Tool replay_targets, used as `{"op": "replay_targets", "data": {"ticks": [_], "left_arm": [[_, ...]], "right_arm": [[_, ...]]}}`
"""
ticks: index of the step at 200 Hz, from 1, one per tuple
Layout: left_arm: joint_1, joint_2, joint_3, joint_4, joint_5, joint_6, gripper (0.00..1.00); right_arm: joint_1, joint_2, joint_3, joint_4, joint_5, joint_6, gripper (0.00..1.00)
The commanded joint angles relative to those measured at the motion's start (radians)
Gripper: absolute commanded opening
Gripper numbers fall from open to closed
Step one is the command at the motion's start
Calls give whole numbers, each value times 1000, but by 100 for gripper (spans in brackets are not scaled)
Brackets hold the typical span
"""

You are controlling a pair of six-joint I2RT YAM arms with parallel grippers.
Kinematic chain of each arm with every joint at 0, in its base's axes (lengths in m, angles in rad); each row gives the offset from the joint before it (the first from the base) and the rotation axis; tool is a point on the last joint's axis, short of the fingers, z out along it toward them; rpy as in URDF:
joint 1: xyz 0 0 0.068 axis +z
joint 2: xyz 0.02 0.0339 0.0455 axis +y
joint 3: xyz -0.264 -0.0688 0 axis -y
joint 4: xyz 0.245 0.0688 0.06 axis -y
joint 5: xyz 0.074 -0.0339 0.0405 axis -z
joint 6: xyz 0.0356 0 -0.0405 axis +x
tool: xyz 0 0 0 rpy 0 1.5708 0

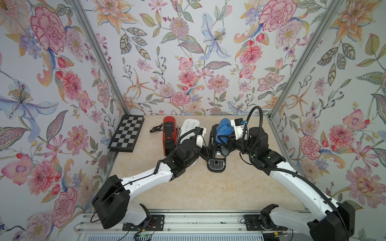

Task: Wipe the surface of a coffee machine
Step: Wipe the dirt from the surface of the coffee machine.

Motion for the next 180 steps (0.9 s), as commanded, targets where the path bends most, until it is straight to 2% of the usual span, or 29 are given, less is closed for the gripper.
{"op": "replay_targets", "data": {"ticks": [1, 52, 94, 121, 139, 166, 180], "left_arm": [[2, -67, -65, -4, -130, 31, 99], [0, -63, -76, 2, -84, 15, 99], [-3, -48, -96, 47, -66, -3, 99], [-4, -43, -119, 69, -56, -16, 99], [-6, -50, -121, 52, -59, -16, 99], [-6, -83, -142, 48, -84, -16, 99], [-6, -90, -147, 48, -91, -14, 99]], "right_arm": [[17, 68, 56, -17, 42, -39, 35], [7, 220, 160, -32, 181, -89, 34], [-34, 393, 290, -36, 178, -77, 35], [-69, 493, 384, -35, 130, -59, 35], [-114, 544, 435, -38, 33, -39, 35], [-175, 582, 475, -38, -47, -19, 35], [-205, 616, 509, -46, -140, -8, 35]]}}
